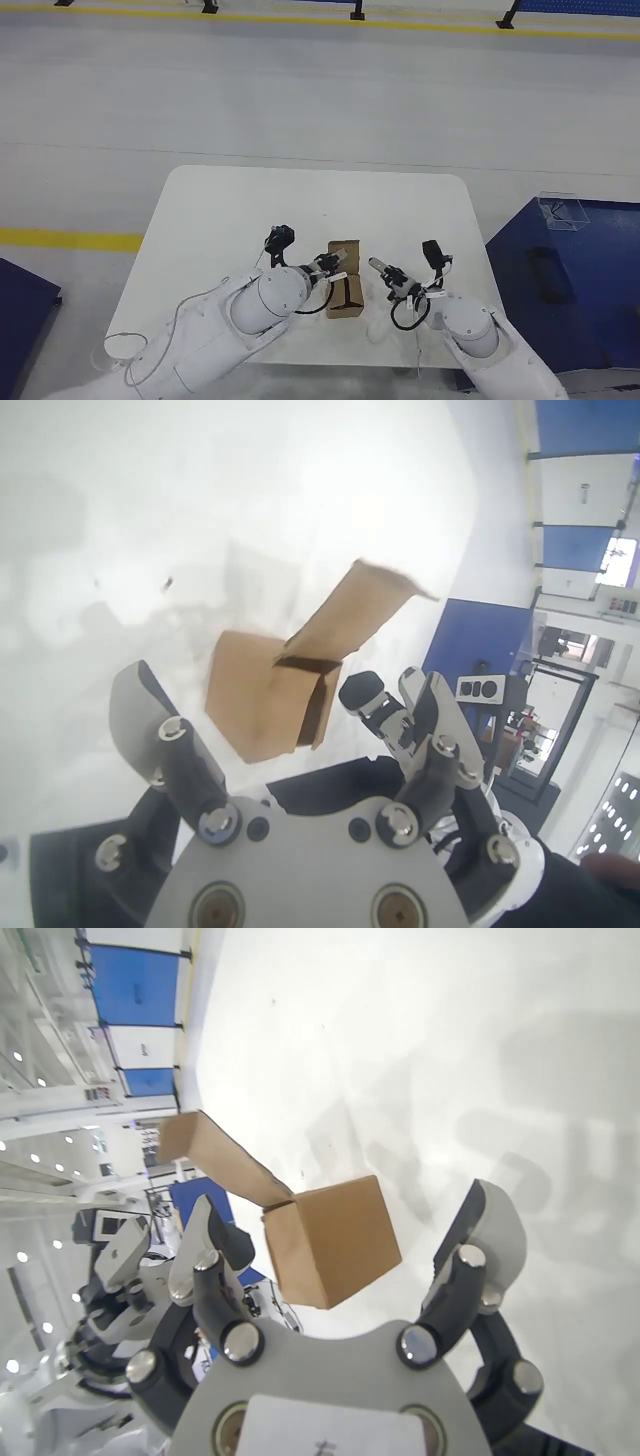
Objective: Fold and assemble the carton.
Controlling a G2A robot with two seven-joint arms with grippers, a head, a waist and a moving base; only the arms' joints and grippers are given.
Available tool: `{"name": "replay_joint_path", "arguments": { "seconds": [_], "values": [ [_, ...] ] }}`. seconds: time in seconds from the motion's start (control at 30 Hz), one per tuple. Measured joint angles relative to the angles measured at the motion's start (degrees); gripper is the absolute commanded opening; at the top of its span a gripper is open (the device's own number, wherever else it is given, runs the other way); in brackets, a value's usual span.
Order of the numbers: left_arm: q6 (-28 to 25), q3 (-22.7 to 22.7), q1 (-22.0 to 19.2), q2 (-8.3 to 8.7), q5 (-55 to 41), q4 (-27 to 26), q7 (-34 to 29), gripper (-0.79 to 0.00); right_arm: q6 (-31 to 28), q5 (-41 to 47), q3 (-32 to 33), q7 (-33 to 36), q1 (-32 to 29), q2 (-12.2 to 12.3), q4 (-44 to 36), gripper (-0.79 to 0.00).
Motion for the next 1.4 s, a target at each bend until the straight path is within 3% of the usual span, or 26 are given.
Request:
{"name": "replay_joint_path", "arguments": {
  "seconds": [0.2, 0.3, 0.47, 0.53, 0.57, 0.6, 0.67, 0.73, 0.9, 1.07, 1.4],
  "values": [
    [-21.6, 1.7, -1.3, 0.83, 16.8, 9.1, -7.8, 0.000, -0.6, 2.6, 6.8, 2.1, -3.7, 0.7, -1.5, 0.000],
    [-29.6, 1.8, -1.4, 0.30, 18.4, 13.0, -10.8, 0.000, -0.5, 2.9, 8.3, 2.7, -4.5, 0.9, -1.7, 0.000],
    [-33.2, 2.9, -2.0, -1.31, 21.7, 16.0, -13.8, 0.000, -0.6, 3.0, 9.0, 3.3, -5.5, 0.8, -2.0, 0.000],
    [-33.5, 2.8, -2.2, -2.07, 20.9, 17.1, -14.6, -0.219, -0.5, 2.9, 9.0, 3.5, -5.6, 0.8, -2.2, 0.000],
    [-33.6, 2.8, -2.3, -2.42, 20.7, 17.6, -15.1, -0.265, -0.5, 2.8, 8.9, 3.5, -5.7, 0.7, -2.2, 0.000],
    [-33.7, 3.0, -2.6, -2.92, 20.7, 18.3, -15.7, -0.397, -0.4, 2.7, 8.9, 3.6, -5.7, 0.7, -2.3, 0.000],
    [-33.9, 3.4, -2.8, -3.72, 21.0, 19.1, -16.2, -0.529, -0.3, 2.6, 8.8, 3.7, -5.6, 0.6, -2.3, 0.000],
    [-34.6, 3.4, -3.0, -4.59, 20.7, 20.0, -16.6, -0.776, -0.2, 2.4, 8.6, 3.8, -5.6, 0.5, -2.4, 0.000],
    [-36.4, 2.3, -2.7, -5.85, 19.7, 21.8, -17.0, -0.785, 0.1, 2.2, 8.7, 3.9, -5.4, 0.4, -2.7, 0.000],
    [-36.7, 0.8, -1.3, -6.07, 20.3, 21.6, -16.8, -0.785, -0.8, 4.3, 9.4, 4.1, -5.5, 0.1, -2.4, 0.000],
    [-36.3, -5.3, 5.2, -4.77, 21.0, 13.5, -12.5, -0.785, -2.5, 7.1, 10.7, 3.3, -6.0, -0.1, -2.6, 0.000]
  ]
}}
